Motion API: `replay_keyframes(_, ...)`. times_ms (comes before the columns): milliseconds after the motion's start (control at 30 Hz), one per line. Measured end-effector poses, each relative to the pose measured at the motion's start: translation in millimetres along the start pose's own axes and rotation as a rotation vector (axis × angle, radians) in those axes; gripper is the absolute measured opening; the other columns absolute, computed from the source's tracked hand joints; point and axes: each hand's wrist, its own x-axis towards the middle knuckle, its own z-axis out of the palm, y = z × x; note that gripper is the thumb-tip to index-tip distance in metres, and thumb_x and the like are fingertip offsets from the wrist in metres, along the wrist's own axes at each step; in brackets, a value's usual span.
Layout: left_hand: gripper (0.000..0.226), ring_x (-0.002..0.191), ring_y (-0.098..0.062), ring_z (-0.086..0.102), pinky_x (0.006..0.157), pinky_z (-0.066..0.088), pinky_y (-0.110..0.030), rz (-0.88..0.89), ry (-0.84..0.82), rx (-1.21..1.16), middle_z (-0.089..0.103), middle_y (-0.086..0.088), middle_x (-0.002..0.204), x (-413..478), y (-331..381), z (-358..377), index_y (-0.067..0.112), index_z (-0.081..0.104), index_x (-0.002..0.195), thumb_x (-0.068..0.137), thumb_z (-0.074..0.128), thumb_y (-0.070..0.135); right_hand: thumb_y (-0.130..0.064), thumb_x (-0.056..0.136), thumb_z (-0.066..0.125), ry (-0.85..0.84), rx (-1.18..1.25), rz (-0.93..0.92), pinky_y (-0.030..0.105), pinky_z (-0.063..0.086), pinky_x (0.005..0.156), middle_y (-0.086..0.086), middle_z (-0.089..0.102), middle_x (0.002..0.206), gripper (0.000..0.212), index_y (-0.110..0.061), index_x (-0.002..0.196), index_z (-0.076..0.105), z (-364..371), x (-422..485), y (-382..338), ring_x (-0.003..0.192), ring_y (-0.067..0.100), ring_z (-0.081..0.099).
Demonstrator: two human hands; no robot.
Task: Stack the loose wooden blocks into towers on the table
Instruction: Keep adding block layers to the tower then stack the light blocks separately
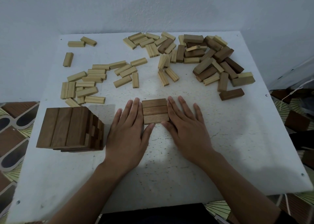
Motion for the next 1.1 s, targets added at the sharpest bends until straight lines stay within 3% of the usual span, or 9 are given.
replay_keyframes(167,0.077,0.155,-0.009,0.003,0.123,0.000,-0.031,-0.001,0.006,-0.156,0.012,0.003,0.168,3,-3,-7,0.017,0.015,0.161,0.100,0.030,0.061,-0.074,0.090,0.001,-0.080,0.093,0.002,0.042,-0.010,0.124,-0.012,-0.004,0.167,0.084,-0.026,0.159,-0.002,-10,2,3,0.151,0.005,-0.017)
replay_keyframes(233,0.081,0.153,-0.009,0.009,0.121,0.003,-0.029,0.002,0.004,-0.203,0.019,0.003,0.167,5,-3,-13,0.017,0.019,0.160,0.096,0.038,0.063,-0.078,0.088,0.011,-0.080,0.146,0.007,0.036,-0.006,0.124,-0.010,0.007,0.167,0.090,-0.025,0.160,0.008,-21,6,6,0.153,0.005,-0.006)
replay_keyframes(333,0.083,0.143,-0.013,0.023,0.119,0.019,-0.034,0.004,0.033,-0.228,0.034,0.000,0.158,7,-3,-21,0.016,0.026,0.157,0.092,0.044,0.065,-0.078,0.088,0.041,-0.014,0.210,0.011,0.031,0.013,0.119,-0.004,0.033,0.160,0.090,-0.022,0.157,0.029,-39,13,9,0.148,0.010,0.022)
replay_keyframes(433,0.088,0.148,-0.018,0.015,0.120,0.021,-0.042,-0.028,-0.012,-0.193,0.027,-0.001,0.163,10,-5,-22,0.017,0.027,0.158,0.090,0.039,0.072,-0.068,0.087,0.057,0.000,0.318,0.017,0.029,0.022,0.116,-0.005,0.038,0.155,0.087,-0.020,0.156,0.033,-48,19,12,0.142,0.008,0.027)
replay_keyframes(500,0.085,0.152,-0.018,0.003,0.121,0.013,-0.042,-0.016,-0.057,-0.169,0.013,-0.001,0.167,7,-6,-21,0.019,0.024,0.158,0.093,0.029,0.074,-0.071,0.089,0.048,-0.052,0.300,-0.006,0.034,0.018,0.122,-0.005,0.029,0.159,0.089,-0.019,0.158,0.028,-44,19,13,0.146,0.007,0.018)
replay_keyframes(567,0.082,0.154,-0.015,-0.009,0.121,0.001,-0.036,0.019,-0.092,-0.113,-0.001,-0.001,0.170,1,-4,-20,0.018,0.015,0.161,0.098,0.016,0.070,-0.078,0.091,0.030,-0.110,0.215,-0.049,0.036,0.003,0.126,-0.004,0.014,0.166,0.093,-0.017,0.160,0.017,-33,14,14,0.152,0.007,0.001)
replay_keyframes(700,0.072,0.155,-0.017,-0.013,0.123,-0.003,-0.036,0.056,-0.055,0.016,-0.004,-0.006,0.170,-6,-4,-11,0.013,0.008,0.162,0.105,0.011,0.058,-0.071,0.096,0.009,-0.100,0.030,-0.080,0.039,-0.009,0.125,-0.003,-0.009,0.168,0.084,-0.017,0.159,0.002,-15,2,15,0.151,0.007,-0.020)
replay_keyframes(867,0.067,0.155,-0.018,-0.012,0.124,-0.002,-0.039,0.052,-0.031,0.035,-0.003,-0.007,0.170,-6,-5,-3,0.012,0.005,0.161,0.107,0.005,0.050,-0.060,0.101,-0.003,-0.062,-0.095,-0.047,0.048,-0.008,0.124,0.006,-0.014,0.167,0.075,-0.011,0.158,-0.004,-3,-6,3,0.152,0.016,-0.022)
replay_keyframes(1100,0.066,0.156,-0.021,-0.004,0.125,0.001,-0.041,0.060,-0.009,0.062,0.005,-0.010,0.169,-5,-5,-1,0.009,0.011,0.161,0.107,0.005,0.046,-0.051,0.106,0.007,0.028,-0.117,-0.057,0.055,0.007,0.123,0.013,0.008,0.167,0.068,-0.007,0.157,0.015,5,-6,3,0.155,0.025,0.000)
